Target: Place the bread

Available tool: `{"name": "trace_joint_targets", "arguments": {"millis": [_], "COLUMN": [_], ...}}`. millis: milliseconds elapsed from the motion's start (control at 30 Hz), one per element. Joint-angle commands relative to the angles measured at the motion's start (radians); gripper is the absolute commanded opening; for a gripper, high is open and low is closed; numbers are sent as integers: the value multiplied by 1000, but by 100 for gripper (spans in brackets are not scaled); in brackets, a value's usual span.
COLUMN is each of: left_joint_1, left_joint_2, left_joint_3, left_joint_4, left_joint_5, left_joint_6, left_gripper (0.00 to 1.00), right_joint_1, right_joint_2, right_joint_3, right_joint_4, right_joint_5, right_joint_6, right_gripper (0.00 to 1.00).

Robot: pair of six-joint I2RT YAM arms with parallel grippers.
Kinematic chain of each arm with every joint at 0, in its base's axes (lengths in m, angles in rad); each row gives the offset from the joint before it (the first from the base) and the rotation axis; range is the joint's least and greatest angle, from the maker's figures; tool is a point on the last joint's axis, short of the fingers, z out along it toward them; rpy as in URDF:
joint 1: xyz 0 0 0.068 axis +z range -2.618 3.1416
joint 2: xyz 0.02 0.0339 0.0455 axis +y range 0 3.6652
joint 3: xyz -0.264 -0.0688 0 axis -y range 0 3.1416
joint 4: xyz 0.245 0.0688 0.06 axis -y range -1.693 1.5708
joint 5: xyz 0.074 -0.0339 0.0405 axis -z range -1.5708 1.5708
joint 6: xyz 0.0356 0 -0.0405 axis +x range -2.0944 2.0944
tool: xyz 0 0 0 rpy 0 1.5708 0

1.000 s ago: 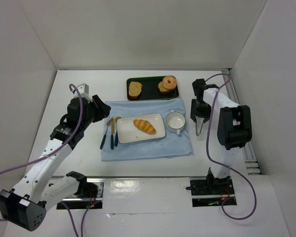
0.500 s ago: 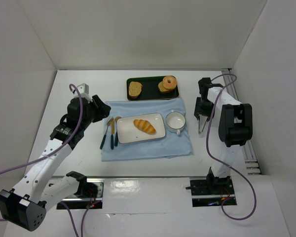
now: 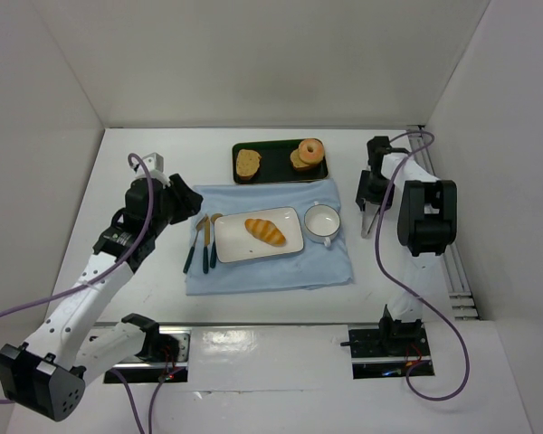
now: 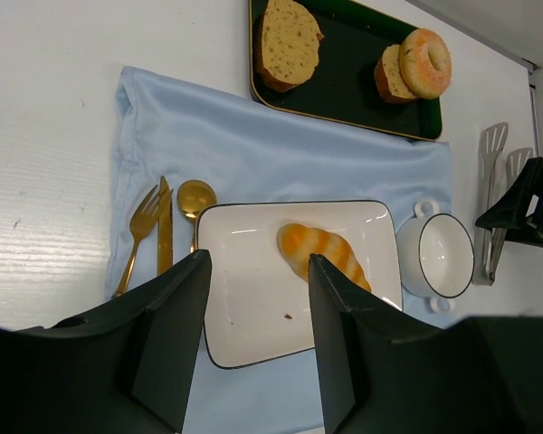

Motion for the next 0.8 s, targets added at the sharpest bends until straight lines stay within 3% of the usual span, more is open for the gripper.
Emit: {"name": "trace_joint_targets", "arguments": {"millis": [0,233,467,667,767], "left_joint_1": [-4,-4,-4,-4,-4], "left_joint_2": [7,25,25,25,25], "left_joint_3": [21,30,30,30,30], "left_joint_4": [19,29,29,29,29], "left_joint_5": [-16,-16,-16,-16,-27], "left_joint_6": [14,14,14,14,23], "left_gripper": [60,60,60,60,60], "right_joint_1": [-5,6,35,101,142], "right_joint_2": [9,27,47,-46,-95], "right_joint_3": [58,69,89,132,199], "right_joint_4": [7,-14,-47,-37,-47], "right_joint_5": [-12,-33,-10,97,193], "right_joint_6": [-12,-31,-40,3,23], "right_gripper": [64,79,85,99,99]}}
